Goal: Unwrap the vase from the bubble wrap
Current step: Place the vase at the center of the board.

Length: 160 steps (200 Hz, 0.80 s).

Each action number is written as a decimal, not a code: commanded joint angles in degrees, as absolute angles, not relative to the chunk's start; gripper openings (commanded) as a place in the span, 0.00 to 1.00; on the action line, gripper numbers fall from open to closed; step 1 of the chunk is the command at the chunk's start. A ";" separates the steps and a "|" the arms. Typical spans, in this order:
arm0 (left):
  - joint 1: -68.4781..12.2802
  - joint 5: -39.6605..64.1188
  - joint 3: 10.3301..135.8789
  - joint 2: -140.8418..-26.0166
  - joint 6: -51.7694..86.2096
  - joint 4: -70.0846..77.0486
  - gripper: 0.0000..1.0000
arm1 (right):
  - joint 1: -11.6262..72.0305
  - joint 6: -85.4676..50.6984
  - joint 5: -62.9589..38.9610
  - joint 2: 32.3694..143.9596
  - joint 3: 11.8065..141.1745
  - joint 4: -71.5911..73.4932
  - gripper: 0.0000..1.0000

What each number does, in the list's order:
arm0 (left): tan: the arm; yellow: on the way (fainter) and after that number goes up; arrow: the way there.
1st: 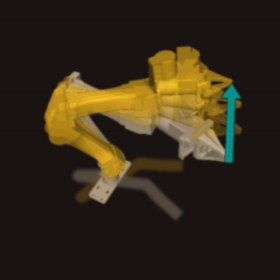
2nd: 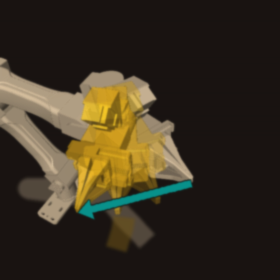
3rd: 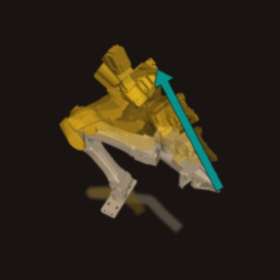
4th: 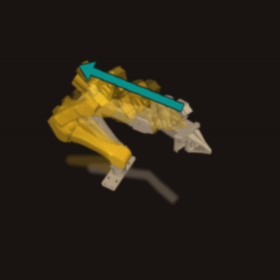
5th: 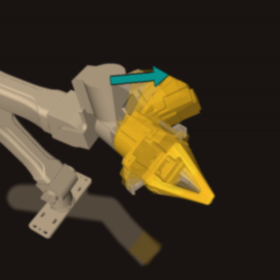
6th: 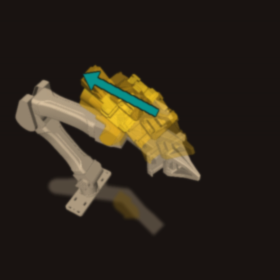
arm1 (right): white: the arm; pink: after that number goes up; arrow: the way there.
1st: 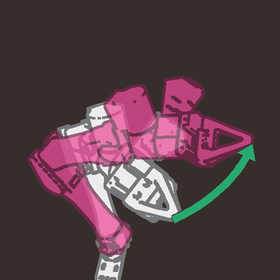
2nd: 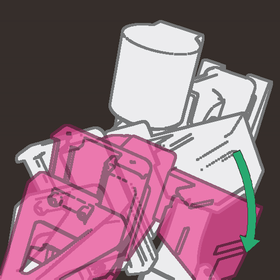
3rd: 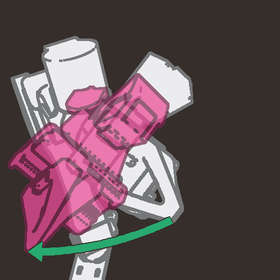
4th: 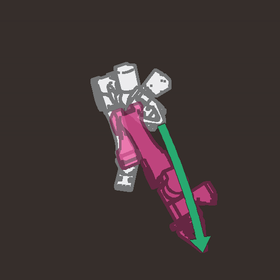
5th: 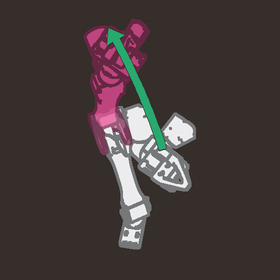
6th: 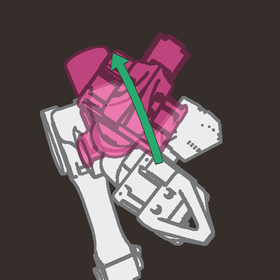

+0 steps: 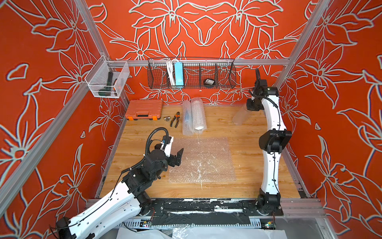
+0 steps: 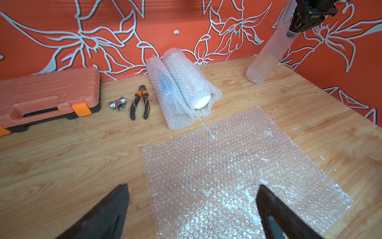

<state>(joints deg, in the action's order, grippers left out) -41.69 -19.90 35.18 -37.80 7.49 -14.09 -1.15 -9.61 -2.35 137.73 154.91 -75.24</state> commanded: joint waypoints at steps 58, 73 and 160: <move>-41.66 -20.48 35.06 -37.79 7.29 -14.24 0.93 | -1.71 -11.43 -4.39 138.34 157.59 -72.25 0.30; -41.70 -20.48 35.07 -37.71 7.29 -14.33 0.93 | -1.84 -11.59 -4.26 138.32 157.59 -72.26 0.30; -41.68 -20.52 35.40 -37.95 8.03 -14.68 0.94 | -1.85 -10.50 -3.13 131.86 154.53 -67.73 0.58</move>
<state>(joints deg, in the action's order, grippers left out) -41.69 -19.90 35.18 -37.89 7.51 -14.15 -1.63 -11.14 -4.08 137.14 155.98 -69.93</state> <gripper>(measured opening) 0.935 0.560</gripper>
